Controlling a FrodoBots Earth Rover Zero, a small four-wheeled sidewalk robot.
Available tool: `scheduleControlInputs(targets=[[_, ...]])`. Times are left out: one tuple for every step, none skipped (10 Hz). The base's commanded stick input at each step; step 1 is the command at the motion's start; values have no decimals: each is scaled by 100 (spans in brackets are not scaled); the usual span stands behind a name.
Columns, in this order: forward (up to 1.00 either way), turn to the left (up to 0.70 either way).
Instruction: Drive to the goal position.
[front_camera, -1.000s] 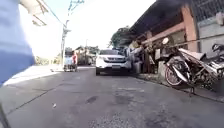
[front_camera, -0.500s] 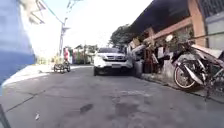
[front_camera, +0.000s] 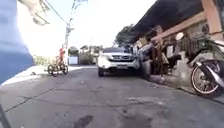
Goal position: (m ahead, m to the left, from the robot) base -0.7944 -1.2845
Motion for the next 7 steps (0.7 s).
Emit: scheduleControlInputs(targets=[[83,32],[83,32],[83,32],[83,32],[83,32],[83,32],[83,32]])
